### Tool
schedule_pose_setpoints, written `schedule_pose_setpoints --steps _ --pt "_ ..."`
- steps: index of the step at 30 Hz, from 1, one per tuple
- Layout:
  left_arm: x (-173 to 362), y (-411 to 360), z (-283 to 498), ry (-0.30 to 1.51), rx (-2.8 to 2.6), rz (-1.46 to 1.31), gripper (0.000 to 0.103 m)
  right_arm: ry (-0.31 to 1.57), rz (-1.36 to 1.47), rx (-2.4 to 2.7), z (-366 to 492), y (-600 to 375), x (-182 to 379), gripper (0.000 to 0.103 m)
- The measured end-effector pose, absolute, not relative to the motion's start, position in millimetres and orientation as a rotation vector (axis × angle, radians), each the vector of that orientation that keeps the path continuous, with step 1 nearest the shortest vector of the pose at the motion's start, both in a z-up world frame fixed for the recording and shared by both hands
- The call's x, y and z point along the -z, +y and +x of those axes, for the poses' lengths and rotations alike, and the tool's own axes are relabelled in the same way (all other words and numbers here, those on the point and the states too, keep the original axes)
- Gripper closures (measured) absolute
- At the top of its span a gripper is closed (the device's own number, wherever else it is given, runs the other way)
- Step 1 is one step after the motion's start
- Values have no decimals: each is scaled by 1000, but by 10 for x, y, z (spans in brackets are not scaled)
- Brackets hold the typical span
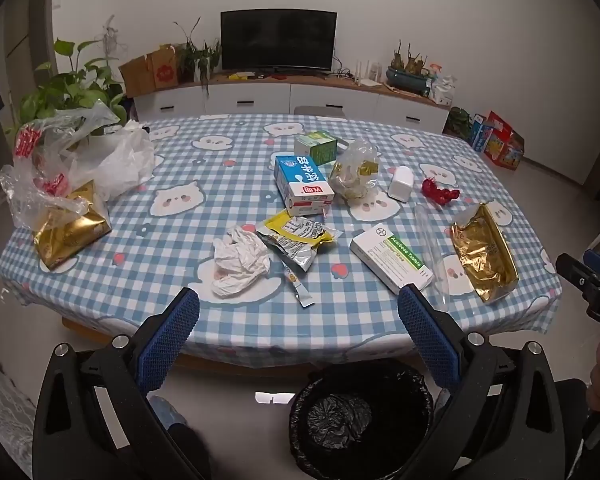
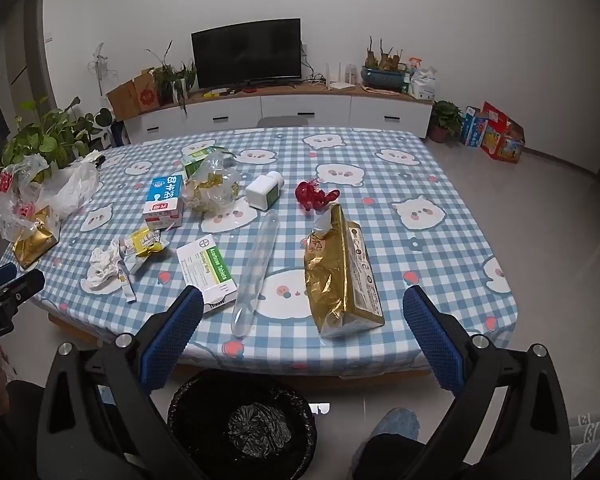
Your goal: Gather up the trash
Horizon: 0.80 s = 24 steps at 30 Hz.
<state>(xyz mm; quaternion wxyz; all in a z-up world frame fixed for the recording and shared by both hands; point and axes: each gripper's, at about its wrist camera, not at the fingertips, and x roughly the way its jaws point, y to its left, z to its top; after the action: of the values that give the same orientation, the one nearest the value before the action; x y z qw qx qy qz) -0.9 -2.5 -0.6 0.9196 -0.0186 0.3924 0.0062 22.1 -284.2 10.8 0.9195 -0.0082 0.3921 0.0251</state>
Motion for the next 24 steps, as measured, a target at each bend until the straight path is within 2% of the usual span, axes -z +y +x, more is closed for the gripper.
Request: schedule_pose_setpoints --steps 24 --pt "24 44 39 827 -25 -44 7 809 -1 -66 243 -2824 -53 8"
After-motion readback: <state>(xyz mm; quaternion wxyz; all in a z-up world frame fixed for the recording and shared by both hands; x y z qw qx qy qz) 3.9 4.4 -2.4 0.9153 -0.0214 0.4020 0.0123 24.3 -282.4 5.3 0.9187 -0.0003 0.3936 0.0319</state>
